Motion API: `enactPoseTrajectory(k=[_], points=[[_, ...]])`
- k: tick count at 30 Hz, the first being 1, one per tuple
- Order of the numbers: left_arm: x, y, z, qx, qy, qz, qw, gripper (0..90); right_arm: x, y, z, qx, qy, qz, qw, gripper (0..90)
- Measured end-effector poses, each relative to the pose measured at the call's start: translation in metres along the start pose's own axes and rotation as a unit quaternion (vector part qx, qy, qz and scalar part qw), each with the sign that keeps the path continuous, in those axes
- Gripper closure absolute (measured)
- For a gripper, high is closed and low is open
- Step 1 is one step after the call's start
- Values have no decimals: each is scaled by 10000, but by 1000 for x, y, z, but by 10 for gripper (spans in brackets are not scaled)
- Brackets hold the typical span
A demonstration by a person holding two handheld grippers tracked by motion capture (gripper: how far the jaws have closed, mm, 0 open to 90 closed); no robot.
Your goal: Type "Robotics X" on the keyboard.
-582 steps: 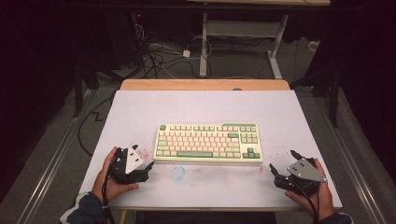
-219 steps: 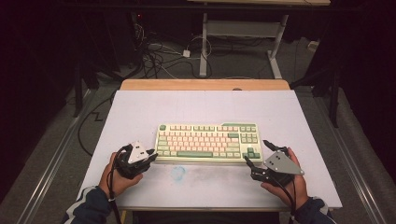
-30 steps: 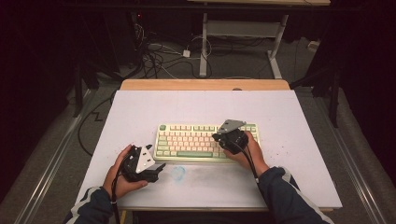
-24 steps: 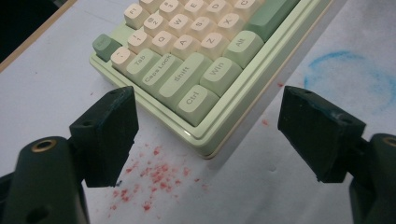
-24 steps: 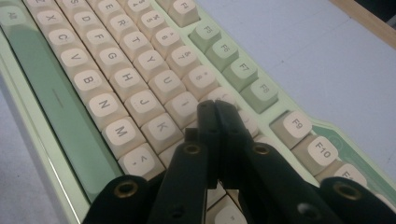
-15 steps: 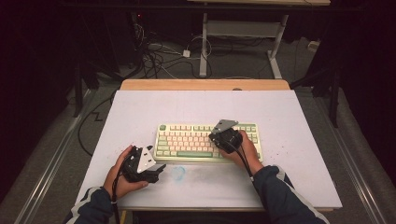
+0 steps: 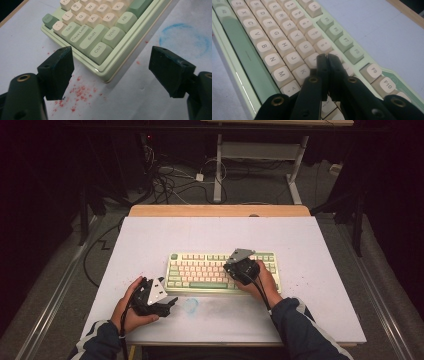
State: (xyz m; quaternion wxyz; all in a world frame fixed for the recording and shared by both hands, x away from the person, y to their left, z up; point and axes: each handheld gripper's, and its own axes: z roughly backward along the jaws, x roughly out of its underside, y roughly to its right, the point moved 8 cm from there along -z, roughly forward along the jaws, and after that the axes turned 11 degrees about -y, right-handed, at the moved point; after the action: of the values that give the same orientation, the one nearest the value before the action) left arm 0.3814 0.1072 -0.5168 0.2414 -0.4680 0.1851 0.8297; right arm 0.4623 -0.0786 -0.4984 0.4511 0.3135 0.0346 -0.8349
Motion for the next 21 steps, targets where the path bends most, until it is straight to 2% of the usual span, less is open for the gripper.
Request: enactPoseTrajectory(k=[3,7,9,12,21], points=[[0,-1,-1,-30,-16,14,10000,191,-1,3,5,-1,128,-62,9999,879],[-2,-5,0,-47,-4,137,9999,209,-2,5,13,-2,295,-122,9995,851],[-3,-6,1,-51,34,199,9998,219,-2,5,17,-46,399,-162,9991,820],[-4,-7,1,-77,35,205,9998,235,-3,6,24,18,539,-155,9984,775],[-4,-8,0,-131,8,280,9995,329,-3,9,46,196,1006,-114,9947,476]])
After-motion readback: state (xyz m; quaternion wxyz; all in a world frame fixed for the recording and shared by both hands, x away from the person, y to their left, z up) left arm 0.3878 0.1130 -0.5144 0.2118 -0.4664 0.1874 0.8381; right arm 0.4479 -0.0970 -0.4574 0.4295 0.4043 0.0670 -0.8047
